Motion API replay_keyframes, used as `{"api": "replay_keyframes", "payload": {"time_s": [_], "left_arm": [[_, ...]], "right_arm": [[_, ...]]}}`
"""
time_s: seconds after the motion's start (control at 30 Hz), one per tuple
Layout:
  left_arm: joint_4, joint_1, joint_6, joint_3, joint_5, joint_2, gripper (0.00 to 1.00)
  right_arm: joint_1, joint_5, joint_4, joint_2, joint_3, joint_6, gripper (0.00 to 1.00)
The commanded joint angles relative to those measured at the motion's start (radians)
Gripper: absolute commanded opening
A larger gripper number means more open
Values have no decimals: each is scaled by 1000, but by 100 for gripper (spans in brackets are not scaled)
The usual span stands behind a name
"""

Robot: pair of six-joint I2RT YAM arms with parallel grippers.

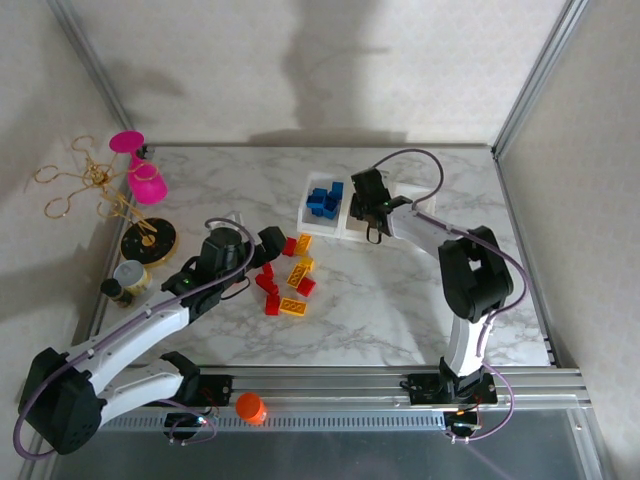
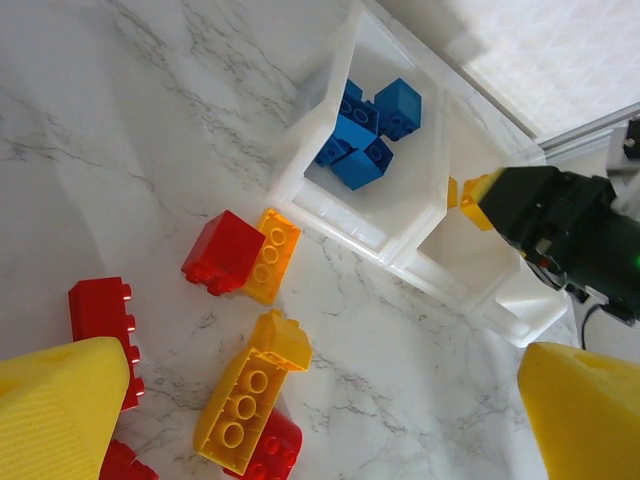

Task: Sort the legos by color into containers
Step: Place the lego in the container.

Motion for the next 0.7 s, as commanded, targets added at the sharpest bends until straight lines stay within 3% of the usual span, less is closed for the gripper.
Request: {"api": "replay_keyframes", "payload": {"time_s": [0.0,0.13,0.37,0.67], "left_arm": [[26,-7,19,39,12,19,100],[27,-7,20,45,20,31,100],[19,-8,23,53,18,19,100],[-26,-9,27,32,-3,-53,100]], "right_arm": [[-8,-11,-4,35,62,-40,49],[-8,-9,-6,24,71,-45,56],[9,-16,-14,-87,18,-51,60],[148,-17,-35,-222,-120,-15,66]]}}
